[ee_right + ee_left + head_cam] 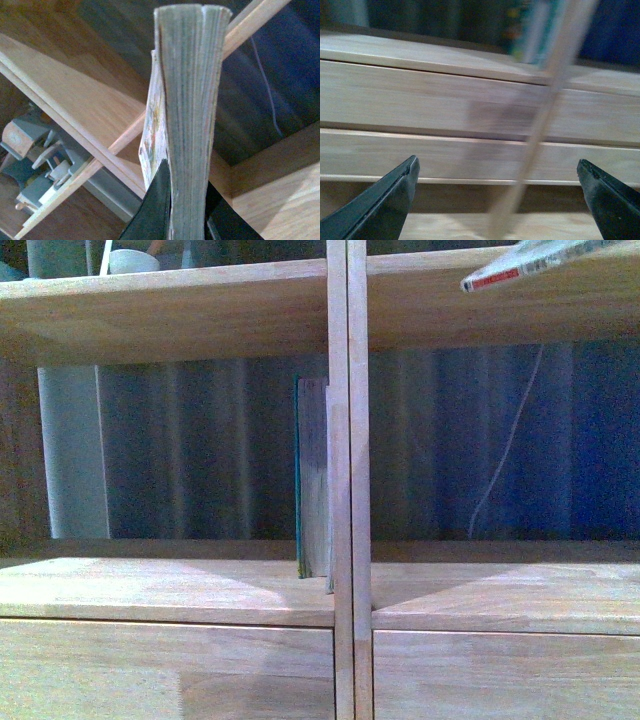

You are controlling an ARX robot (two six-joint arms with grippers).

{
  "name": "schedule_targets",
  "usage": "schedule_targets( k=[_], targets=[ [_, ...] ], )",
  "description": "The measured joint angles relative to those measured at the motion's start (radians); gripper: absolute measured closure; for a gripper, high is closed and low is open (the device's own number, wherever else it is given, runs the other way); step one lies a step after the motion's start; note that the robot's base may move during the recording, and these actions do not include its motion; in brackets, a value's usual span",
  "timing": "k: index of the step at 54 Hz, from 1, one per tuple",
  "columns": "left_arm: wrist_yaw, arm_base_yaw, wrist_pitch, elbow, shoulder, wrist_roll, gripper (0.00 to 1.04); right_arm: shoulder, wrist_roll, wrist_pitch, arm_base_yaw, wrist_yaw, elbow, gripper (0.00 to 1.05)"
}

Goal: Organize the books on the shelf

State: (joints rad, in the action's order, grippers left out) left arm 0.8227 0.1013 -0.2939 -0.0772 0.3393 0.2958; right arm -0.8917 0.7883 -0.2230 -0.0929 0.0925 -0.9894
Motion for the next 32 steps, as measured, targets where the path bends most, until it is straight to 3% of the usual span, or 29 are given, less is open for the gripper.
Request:
schedule_targets(
  k=[17,32],
  targets=[
    [-0.024,-0.145,-0.161,-0.223,0.290,0.137,0.07,-0.044,-0.005,-0.016,0.001,-0.006,-0.033,0.97],
    [-0.191,-0.271,-0.159,-0.405,0.437,0.080,0.07,-0.075,-0.006,-0.032,-0.013,-0.008,-0.043,0.97]
  ],
)
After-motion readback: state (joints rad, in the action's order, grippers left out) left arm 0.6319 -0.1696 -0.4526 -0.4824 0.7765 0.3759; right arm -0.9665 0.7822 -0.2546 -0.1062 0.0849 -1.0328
